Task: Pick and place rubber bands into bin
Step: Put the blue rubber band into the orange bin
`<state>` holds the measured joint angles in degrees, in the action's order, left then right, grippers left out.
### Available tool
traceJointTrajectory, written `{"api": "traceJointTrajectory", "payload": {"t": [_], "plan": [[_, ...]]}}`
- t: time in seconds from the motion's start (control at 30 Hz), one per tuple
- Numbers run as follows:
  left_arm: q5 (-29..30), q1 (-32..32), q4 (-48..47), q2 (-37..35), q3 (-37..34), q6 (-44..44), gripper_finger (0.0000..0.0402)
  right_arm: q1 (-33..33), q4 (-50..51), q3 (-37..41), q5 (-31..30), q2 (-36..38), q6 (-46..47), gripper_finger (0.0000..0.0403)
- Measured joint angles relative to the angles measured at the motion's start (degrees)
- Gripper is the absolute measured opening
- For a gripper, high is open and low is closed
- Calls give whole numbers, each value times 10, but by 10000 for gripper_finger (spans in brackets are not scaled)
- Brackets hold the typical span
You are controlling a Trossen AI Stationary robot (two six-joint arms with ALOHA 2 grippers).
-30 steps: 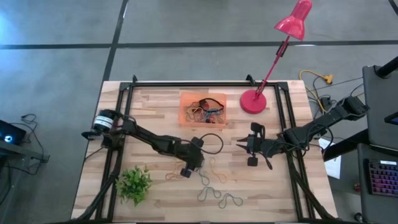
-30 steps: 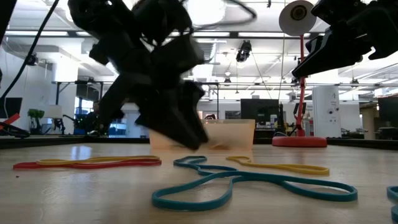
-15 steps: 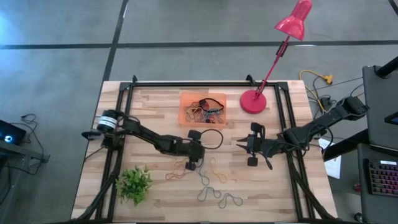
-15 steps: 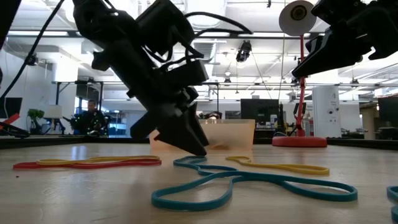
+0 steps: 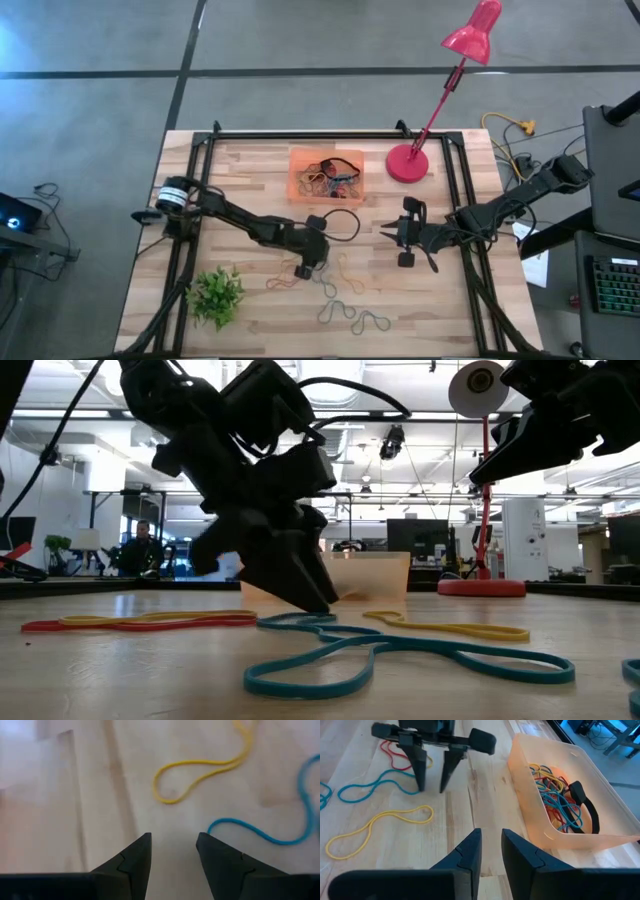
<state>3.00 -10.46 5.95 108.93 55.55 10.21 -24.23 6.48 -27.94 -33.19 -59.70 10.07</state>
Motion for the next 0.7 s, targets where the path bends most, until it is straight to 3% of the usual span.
{"api": "traceJointTrajectory", "payload": {"t": [0.47, 0.7], "plan": [[-133, -3, -36, -25, -5, -9, 150, 0, 1, 0, 0, 0, 0, 63], [-137, -4, -30, -27, -6, -10, 150, 0, 1, 0, 0, 0, 0, 59]]}}
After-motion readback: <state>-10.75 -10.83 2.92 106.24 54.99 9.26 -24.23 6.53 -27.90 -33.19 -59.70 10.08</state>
